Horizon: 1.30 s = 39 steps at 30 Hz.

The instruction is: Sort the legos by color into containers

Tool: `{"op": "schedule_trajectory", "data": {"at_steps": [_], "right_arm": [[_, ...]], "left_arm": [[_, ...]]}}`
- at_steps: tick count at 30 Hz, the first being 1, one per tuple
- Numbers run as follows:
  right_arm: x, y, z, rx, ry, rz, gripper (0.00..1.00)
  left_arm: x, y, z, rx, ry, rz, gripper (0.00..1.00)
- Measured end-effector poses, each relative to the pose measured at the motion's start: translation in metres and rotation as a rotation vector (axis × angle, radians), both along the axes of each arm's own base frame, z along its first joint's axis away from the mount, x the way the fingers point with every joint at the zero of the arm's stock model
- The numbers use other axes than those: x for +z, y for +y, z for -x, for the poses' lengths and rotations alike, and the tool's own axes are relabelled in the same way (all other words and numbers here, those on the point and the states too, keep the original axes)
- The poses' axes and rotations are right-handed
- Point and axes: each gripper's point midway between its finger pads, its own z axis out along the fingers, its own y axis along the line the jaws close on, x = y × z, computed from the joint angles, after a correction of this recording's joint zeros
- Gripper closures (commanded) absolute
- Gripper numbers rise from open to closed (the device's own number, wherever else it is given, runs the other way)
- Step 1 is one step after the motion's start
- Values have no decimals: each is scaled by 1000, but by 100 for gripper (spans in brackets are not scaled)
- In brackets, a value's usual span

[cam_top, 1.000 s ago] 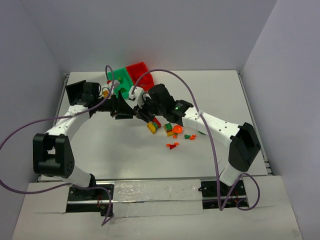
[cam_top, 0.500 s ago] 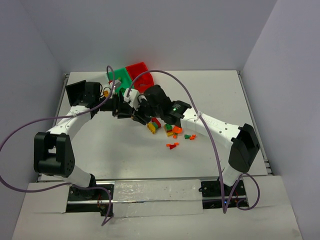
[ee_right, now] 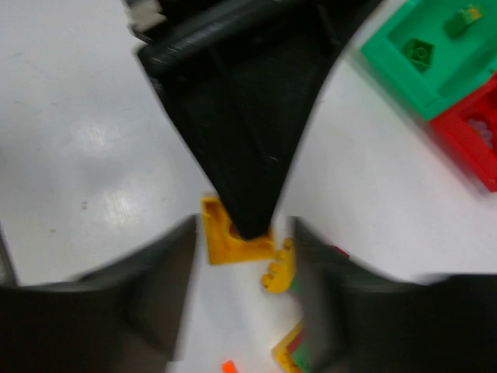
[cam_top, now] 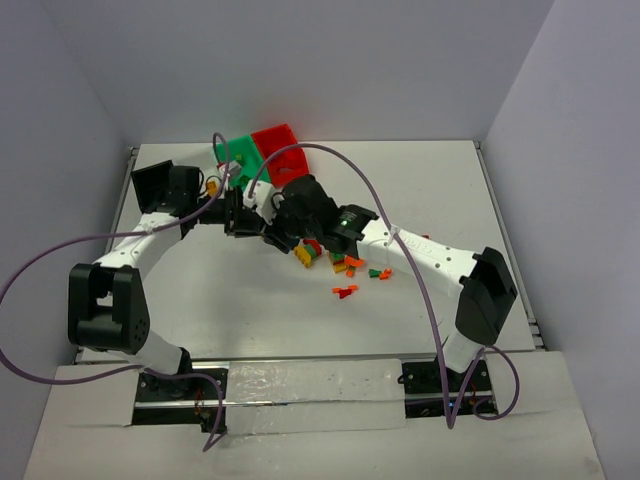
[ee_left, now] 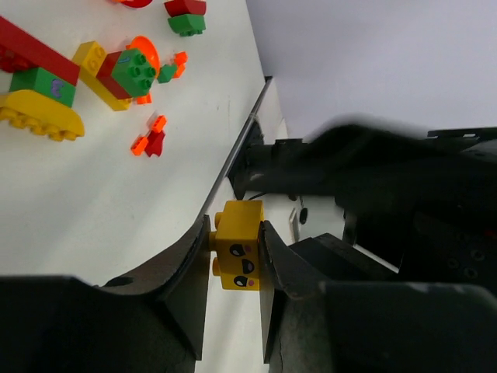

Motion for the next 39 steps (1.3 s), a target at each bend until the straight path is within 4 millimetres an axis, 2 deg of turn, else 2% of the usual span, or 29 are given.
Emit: {"op": "schedule_trajectory", "data": {"at_steps": [3,5,9,14,17,21,22,24,25,26,29,35,37,39], "right_arm": [[2,-4,-10,-51,-11,-7,15],[3,-10,-18,-87,-7,-14,14],[-3,-29,-31,-156,26,-20,13],[-16,-57,-40,-229,95,-29,12],[-20,-74,-43,-270,140,-46,11],[-18,-90,-53,-316,173,-72,11],[-18,-93,-55,-326,177,-76,11],[-17,-98,-58,-340,185,-83,11],[-17,-100,-59,-343,189,-85,11],[-17,-100,-59,-344,193,-86,11],[-19,-102,-57,-343,206,-85,11],[-34,-112,-47,-349,258,-70,11],[-42,-119,-44,-359,283,-63,12],[-51,-127,-42,-376,309,-53,13]], "left_arm": [[-1,12,-9,30,-24,-26,100],[-2,25,-26,79,-56,-73,100],[-9,68,-85,230,-200,-253,100],[-21,121,-144,407,-371,-545,100],[-29,152,-188,504,-459,-724,100],[-55,189,-237,586,-500,-915,95],[-63,197,-247,599,-495,-957,93],[-75,209,-267,620,-497,-1019,79],[-80,214,-275,629,-496,-1044,64],[-85,218,-281,634,-494,-1069,54],[-90,225,-289,632,-490,-1108,38],[-72,221,-285,596,-541,-1106,30],[-61,211,-272,562,-570,-1078,29],[-52,191,-249,495,-606,-1029,29]]}}
